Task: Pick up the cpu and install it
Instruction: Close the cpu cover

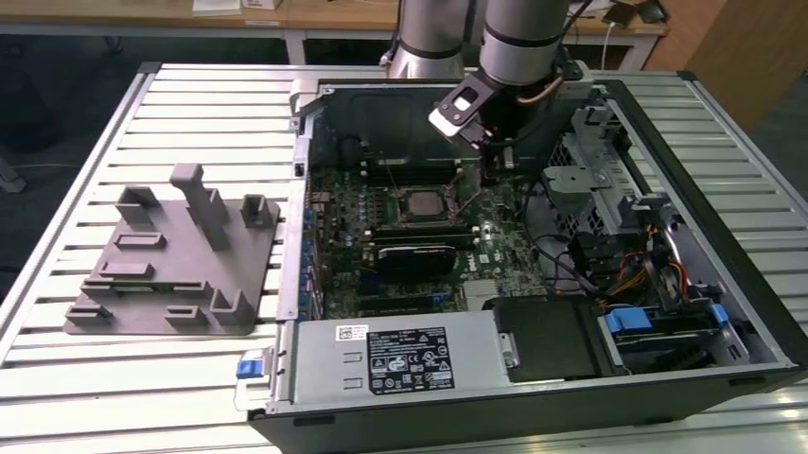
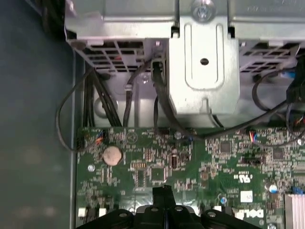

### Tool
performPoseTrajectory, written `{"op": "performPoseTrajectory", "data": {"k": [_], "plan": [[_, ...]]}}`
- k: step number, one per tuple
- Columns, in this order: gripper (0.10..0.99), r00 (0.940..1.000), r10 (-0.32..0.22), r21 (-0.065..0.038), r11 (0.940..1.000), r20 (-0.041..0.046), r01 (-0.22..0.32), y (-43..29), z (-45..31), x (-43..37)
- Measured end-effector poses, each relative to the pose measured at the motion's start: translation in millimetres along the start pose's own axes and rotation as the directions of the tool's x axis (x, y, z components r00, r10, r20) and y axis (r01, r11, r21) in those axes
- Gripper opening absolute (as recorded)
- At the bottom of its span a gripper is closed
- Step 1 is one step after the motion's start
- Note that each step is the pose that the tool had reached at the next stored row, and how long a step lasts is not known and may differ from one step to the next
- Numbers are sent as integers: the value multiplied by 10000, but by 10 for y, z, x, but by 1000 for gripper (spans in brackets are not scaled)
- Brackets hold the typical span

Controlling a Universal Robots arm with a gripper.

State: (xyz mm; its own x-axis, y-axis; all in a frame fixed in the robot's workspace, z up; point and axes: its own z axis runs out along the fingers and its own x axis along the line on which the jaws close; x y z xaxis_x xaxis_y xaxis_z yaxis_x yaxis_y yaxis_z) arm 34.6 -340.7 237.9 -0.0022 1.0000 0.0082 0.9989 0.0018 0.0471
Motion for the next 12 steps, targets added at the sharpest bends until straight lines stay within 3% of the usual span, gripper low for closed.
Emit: {"op": "performPoseTrajectory", "data": {"k": [12], "plan": [[106, 10000, 19, -230, 9997, -59, -21, -369, -18, 1]]}}
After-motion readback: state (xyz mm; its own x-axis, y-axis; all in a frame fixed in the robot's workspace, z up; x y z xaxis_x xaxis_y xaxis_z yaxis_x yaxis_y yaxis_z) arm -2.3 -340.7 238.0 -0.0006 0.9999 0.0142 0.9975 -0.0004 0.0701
